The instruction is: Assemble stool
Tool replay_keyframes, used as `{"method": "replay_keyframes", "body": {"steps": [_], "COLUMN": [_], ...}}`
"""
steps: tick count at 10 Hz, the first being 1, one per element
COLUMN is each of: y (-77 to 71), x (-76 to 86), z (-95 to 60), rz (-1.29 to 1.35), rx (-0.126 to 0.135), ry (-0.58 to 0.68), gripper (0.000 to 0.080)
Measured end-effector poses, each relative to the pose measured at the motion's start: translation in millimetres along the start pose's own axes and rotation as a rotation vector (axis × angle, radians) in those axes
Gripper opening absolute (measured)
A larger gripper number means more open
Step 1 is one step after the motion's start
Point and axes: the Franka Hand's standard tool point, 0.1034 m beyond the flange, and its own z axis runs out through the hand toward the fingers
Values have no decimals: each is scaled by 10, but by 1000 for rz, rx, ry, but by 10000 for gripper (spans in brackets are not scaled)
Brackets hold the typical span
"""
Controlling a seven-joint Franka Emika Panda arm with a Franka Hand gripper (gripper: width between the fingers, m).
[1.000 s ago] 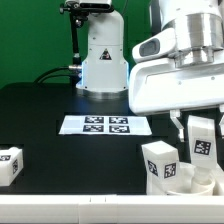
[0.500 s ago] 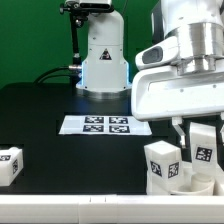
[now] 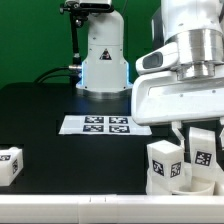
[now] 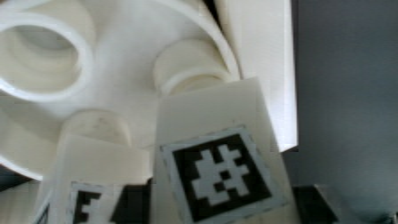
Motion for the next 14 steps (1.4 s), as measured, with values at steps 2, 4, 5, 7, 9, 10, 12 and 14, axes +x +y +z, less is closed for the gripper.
{"method": "replay_keyframes", "body": {"steps": [2, 4, 5, 7, 9, 10, 12, 14], "y": [2, 3, 29, 111, 74, -35, 3, 12], "x": [-2, -3, -1, 119, 106, 173, 157, 166], "z": [1, 2, -3, -157, -245, -262, -247, -295], "rz": [-3, -6, -11, 10, 64, 122, 88, -14], "rx": [0, 0, -5, -9, -21, -15, -17, -14], "ry": [0, -1, -18, -67, -230, -230, -250, -296], "gripper": [328, 529, 625, 645, 649, 649, 649, 649]}}
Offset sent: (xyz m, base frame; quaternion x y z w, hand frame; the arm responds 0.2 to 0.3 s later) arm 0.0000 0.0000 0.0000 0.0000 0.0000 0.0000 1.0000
